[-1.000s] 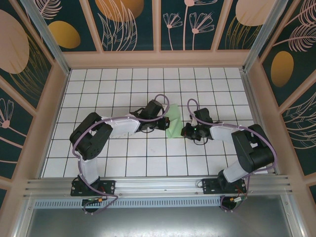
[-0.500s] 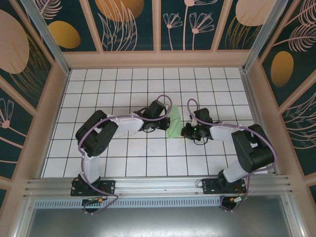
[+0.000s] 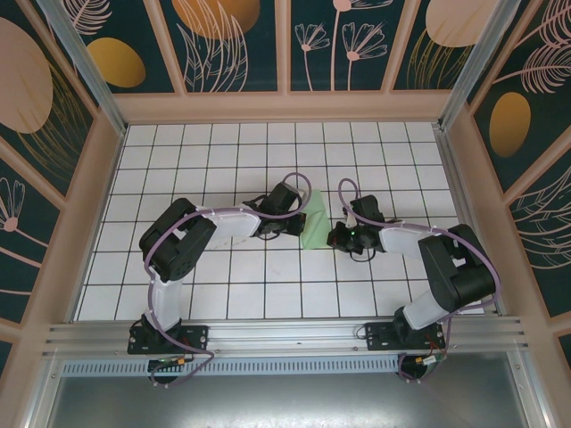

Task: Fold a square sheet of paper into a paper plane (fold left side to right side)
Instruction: Fold the triangle a second time at the center of the table.

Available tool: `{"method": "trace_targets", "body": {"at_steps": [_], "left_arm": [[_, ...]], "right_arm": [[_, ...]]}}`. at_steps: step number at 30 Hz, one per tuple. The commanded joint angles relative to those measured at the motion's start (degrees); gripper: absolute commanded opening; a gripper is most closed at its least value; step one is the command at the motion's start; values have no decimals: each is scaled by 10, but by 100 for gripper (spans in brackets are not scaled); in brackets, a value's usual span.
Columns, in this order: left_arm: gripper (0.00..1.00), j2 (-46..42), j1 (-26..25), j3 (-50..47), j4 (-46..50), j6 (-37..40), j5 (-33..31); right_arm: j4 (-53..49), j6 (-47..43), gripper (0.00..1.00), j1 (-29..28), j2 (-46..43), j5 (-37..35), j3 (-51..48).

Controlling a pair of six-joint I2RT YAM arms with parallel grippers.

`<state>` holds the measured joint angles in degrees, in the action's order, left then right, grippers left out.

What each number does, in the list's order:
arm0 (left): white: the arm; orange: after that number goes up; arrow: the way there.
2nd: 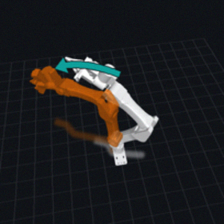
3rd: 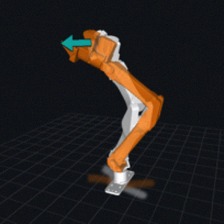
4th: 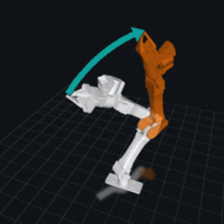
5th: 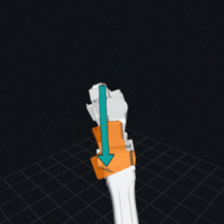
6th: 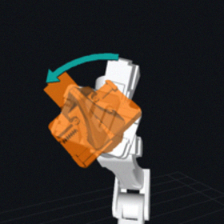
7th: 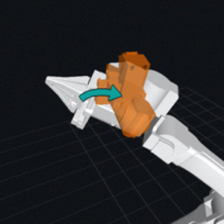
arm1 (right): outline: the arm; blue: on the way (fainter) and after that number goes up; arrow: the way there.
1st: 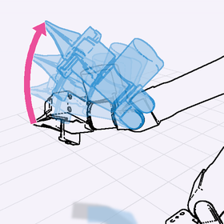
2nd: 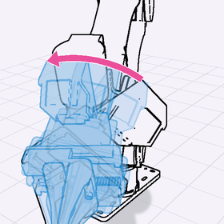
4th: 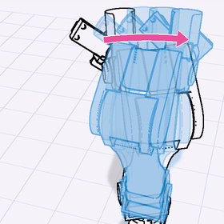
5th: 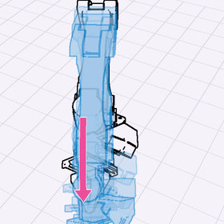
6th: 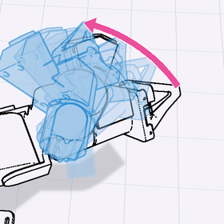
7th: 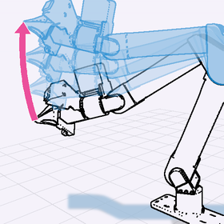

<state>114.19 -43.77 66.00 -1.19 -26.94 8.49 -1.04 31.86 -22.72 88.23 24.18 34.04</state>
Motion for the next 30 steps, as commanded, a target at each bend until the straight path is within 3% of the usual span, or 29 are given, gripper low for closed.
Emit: {"method": "trace_targets", "body": {"at_steps": [1, 22, 30], "left_arm": [[0, 7, 3, 17, 11, 15, -12], [0, 21, 3, 10, 14, 18, -14], [0, 28, 3, 7, 19, 25, -5]], "right_arm": [[-72, -11, 0, -2, 17, -56, -16], [-73, -13, 0, -2, 19, -54, -14], [-23, -5, 0, 11, -29, 5, -17]]}}
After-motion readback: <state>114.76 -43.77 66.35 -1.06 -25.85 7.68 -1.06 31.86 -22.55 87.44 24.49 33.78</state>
